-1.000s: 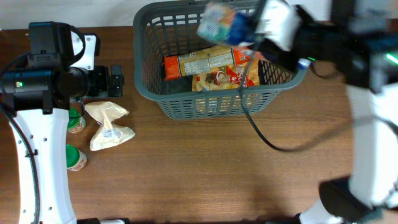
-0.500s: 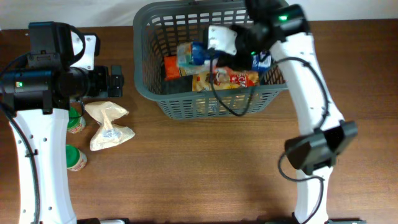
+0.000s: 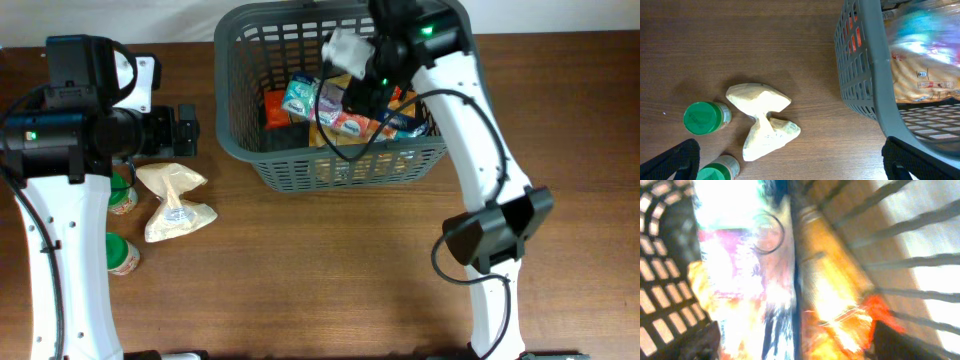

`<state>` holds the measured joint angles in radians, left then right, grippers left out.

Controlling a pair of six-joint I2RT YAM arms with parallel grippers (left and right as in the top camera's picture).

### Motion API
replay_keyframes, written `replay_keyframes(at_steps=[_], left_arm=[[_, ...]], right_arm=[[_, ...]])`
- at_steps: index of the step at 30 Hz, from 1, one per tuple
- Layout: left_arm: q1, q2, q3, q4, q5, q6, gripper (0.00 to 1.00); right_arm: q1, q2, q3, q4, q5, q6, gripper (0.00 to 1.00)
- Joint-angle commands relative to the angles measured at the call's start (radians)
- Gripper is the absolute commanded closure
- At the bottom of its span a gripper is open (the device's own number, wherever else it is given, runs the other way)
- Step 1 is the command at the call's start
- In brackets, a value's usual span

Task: Pack container

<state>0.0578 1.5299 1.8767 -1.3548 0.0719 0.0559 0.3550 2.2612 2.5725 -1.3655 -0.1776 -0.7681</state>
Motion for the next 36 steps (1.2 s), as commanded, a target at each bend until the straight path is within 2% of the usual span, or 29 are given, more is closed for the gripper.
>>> replay_keyframes(at_steps=[1,5,9,10,12,15,20,29,36], left_arm=[[0.004,0.000,-0.003,0.000,0.007,0.009,0.01],[0.004,0.000,-0.003,0.000,0.007,0.009,0.01],[0.004,0.000,-0.003,0.000,0.007,0.009,0.01],[0.004,0.000,-0.003,0.000,0.007,0.009,0.01],[0.004,0.000,-0.003,0.000,0.007,0.009,0.01],[0.004,0.000,-0.003,0.000,0.007,0.009,0.01],[0.004,0.000,-0.003,0.000,0.007,0.009,0.01],[0.004,0.000,-0.003,0.010,0.048,0.008,0.01],[0.004,0.000,-0.003,-0.027,0.084,0.007,0.01]], right_arm=[[0.003,-0.174,0.179,-0.004,0.036,0.098,0.08],[-0.016,-0.274,0.267,-0.009,0.072,0.153,0.07],[-0.109,-0.389,0.275,-0.003,0.088,0.188,0.07],[-0.153,-0.417,0.275,0.003,0.088,0.219,0.06],[-0.394,-0.494,0.275,0.038,0.042,0.414,0.01],[-0.604,-0.507,0.267,0.036,-0.087,0.574,0.01],[-0.799,-0.500,0.157,-0.003,-0.156,0.694,0.01],[-0.833,-0.498,-0.203,0.001,-0.155,0.718,0.01],[-0.833,-0.498,-0.411,0.000,-0.155,0.718,0.01]])
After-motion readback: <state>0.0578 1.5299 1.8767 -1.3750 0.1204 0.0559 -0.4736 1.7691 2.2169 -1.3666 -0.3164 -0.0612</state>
